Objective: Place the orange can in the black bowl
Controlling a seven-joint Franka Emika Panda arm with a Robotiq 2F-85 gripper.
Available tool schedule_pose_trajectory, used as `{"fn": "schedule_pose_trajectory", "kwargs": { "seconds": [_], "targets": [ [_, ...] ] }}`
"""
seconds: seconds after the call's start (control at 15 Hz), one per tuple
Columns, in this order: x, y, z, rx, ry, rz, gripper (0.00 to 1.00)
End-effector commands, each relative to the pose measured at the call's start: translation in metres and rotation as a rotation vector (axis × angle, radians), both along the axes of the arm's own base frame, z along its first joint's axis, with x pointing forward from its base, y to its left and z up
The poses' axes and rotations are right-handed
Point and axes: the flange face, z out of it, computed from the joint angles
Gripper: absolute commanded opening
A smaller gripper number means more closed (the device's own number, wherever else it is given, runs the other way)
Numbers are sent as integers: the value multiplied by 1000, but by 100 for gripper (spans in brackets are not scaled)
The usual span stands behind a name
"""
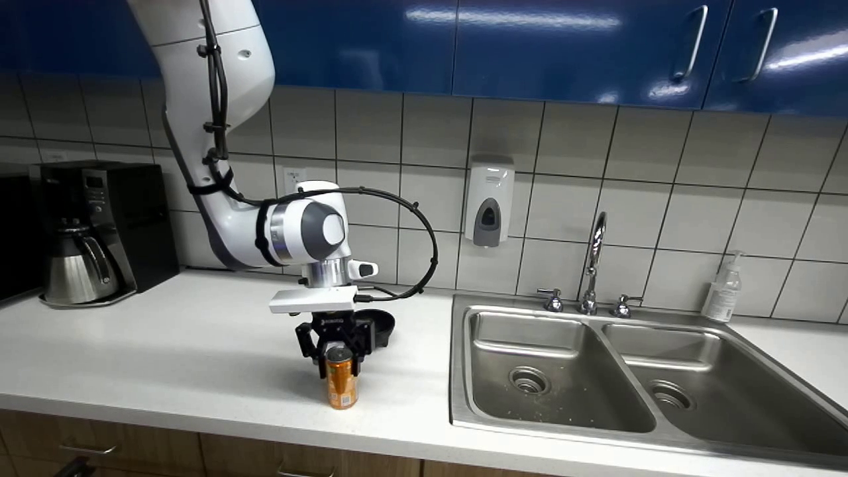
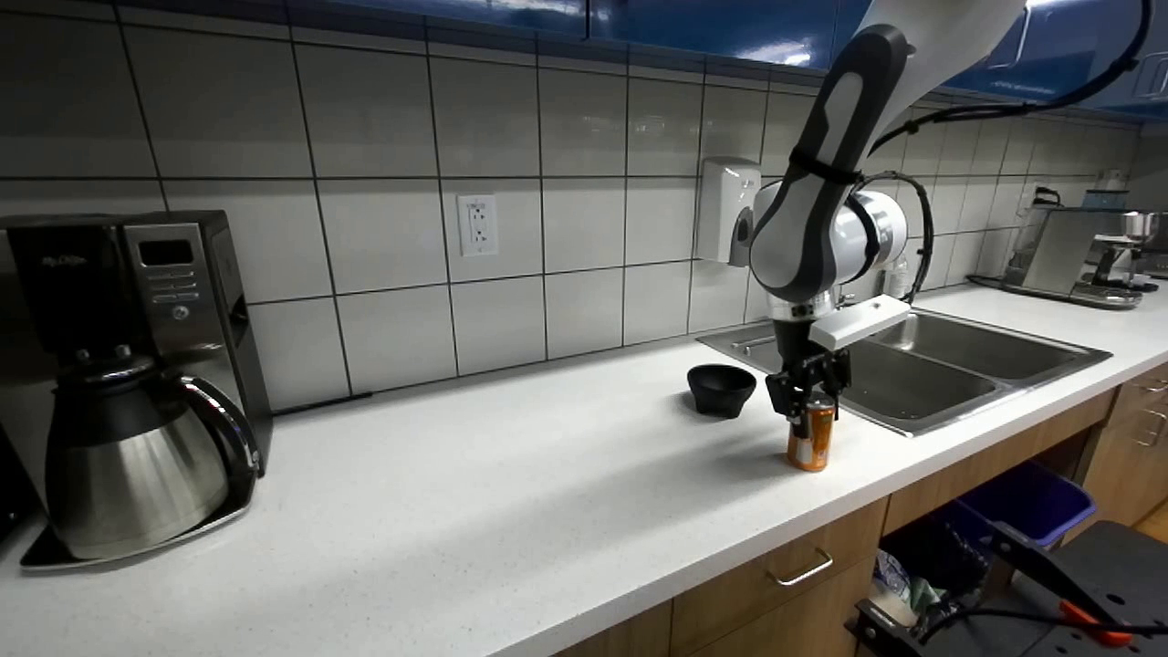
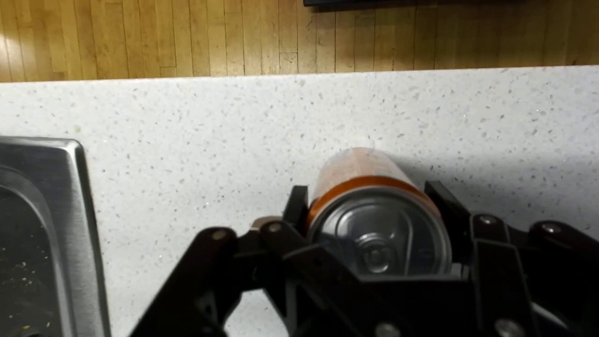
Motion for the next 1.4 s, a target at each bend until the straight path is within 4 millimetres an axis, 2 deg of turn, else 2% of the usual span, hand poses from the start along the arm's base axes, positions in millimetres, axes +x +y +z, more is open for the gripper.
{"fn": "schedule_pose_trajectory", "kwargs": {
  "seconds": [0.0,0.33,0.53,1.0,1.33],
  "targets": [
    [8,-15,29,33,-52,-44,40],
    [29,-33,68,69,-136,-134,40],
    [47,-36,84,67,-182,-166,40],
    [83,-26,99,101,-211,-184,40],
    [109,-19,93,91,-207,-189,40]
  ]
}}
